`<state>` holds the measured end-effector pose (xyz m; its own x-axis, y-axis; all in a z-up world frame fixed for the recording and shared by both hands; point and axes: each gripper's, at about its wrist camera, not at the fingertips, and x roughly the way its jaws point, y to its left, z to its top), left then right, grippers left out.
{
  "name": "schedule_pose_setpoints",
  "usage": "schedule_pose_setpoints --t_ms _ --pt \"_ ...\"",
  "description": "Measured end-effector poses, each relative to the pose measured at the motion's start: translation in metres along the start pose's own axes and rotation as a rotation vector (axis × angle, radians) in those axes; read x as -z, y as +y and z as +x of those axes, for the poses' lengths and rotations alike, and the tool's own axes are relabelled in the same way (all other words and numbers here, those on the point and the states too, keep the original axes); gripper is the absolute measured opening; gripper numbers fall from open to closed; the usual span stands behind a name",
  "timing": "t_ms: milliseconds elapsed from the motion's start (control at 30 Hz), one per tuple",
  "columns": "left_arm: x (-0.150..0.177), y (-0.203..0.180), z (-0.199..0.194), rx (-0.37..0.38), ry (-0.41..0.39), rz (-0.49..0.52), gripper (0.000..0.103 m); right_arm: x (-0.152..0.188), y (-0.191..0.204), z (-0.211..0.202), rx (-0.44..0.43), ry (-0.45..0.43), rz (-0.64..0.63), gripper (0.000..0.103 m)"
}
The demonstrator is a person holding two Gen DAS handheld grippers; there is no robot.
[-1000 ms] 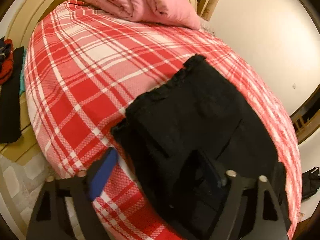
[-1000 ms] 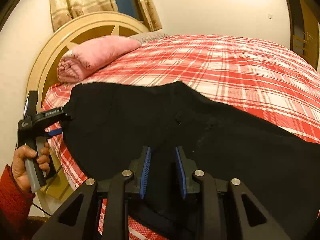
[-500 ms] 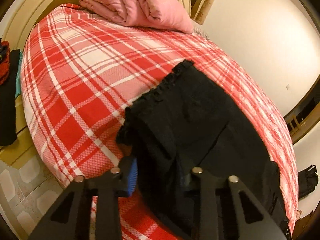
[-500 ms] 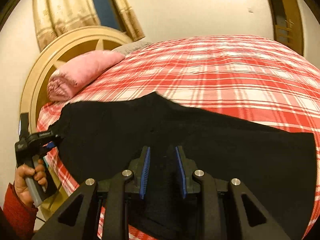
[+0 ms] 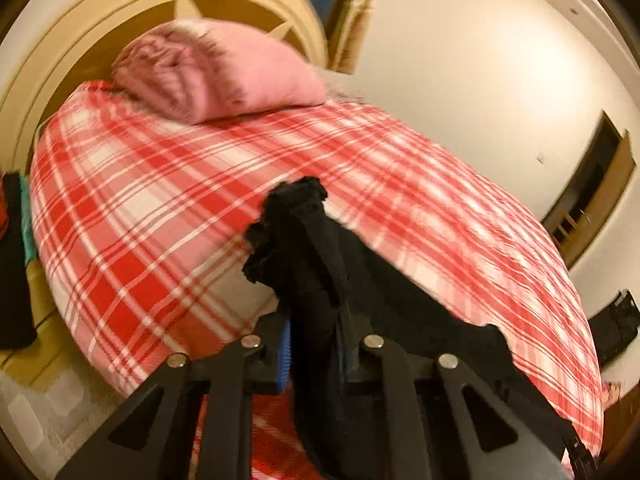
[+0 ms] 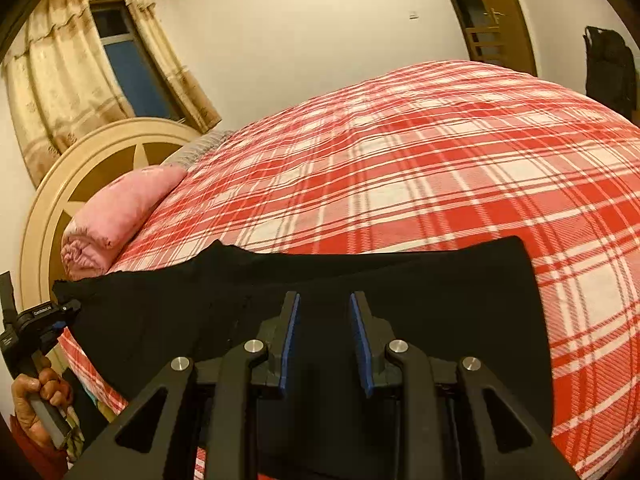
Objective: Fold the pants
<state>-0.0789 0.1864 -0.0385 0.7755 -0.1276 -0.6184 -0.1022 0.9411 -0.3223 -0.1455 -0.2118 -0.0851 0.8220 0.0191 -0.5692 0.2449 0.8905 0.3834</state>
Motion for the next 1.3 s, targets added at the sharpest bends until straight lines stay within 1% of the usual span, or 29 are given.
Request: schedule_pose_setpoints --t_ms 133,200,333,433,467,500,533,600,633,667,733,800,867,933,1000,1067,1167,1300 --pt "0.001 -0.024 -0.006 0.035 -0.02 0.061 0.017 -0.001 -0.007 -0.006 0.005 -0.012 0.015 0.027" --pt "0.002 -0.041 -0.01 0.071 -0.029 0.106 0.017 -0.003 -0.013 -0.012 0.019 -0.027 0.02 0.027" --pt "0.015 -0.083 -0.023 0.138 -0.056 0.23 0.017 -0.009 -0.033 -0.026 0.052 -0.061 0.057 0.027" --pt "0.028 -0.119 -0.034 0.207 -0.071 0.318 0.017 -0.013 -0.052 -0.038 0.09 -0.087 0.085 0.027" --pt "0.033 -0.132 -0.037 0.233 -0.076 0.351 0.017 -0.014 -0.061 -0.044 0.11 -0.1 0.094 0.027" --pt "0.042 -0.149 -0.042 0.277 -0.079 0.397 0.017 -0.015 -0.068 -0.05 0.126 -0.11 0.104 0.027" --pt "0.046 -0.157 -0.045 0.302 -0.078 0.418 0.017 -0.016 -0.076 -0.055 0.141 -0.12 0.115 0.027" --pt "0.064 -0.185 -0.052 0.399 -0.06 0.483 0.017 -0.017 -0.093 -0.066 0.175 -0.137 0.138 0.027" --pt "0.07 -0.193 -0.053 0.426 -0.053 0.504 0.017 -0.018 -0.098 -0.07 0.188 -0.143 0.147 0.027" --pt "0.084 -0.209 -0.055 0.463 -0.041 0.552 0.017 -0.019 -0.106 -0.074 0.204 -0.153 0.165 0.027" --pt "0.103 -0.228 -0.056 0.504 -0.02 0.609 0.017 -0.023 -0.117 -0.081 0.208 -0.172 0.2 0.027" --pt "0.129 -0.248 -0.056 0.553 0.008 0.683 0.017 -0.027 -0.124 -0.088 0.228 -0.192 0.201 0.027" --pt "0.155 -0.265 -0.052 0.561 0.027 0.779 0.017 -0.028 -0.129 -0.09 0.237 -0.201 0.205 0.027" --pt "0.173 -0.276 -0.05 0.568 0.048 0.838 0.017 -0.028 -0.133 -0.09 0.239 -0.199 0.219 0.027" --pt "0.194 -0.284 -0.05 0.577 0.05 0.917 0.017 -0.027 -0.136 -0.089 0.241 -0.192 0.224 0.027" --pt "0.207 -0.288 -0.053 0.589 0.047 0.979 0.017 -0.026 -0.137 -0.086 0.243 -0.186 0.224 0.027" --pt "0.218 -0.291 -0.06 0.608 0.016 1.052 0.017 -0.024 -0.137 -0.082 0.245 -0.176 0.224 0.027" --pt "0.232 -0.289 -0.058 0.643 0.023 1.119 0.017 -0.023 -0.138 -0.079 0.245 -0.164 0.222 0.027"
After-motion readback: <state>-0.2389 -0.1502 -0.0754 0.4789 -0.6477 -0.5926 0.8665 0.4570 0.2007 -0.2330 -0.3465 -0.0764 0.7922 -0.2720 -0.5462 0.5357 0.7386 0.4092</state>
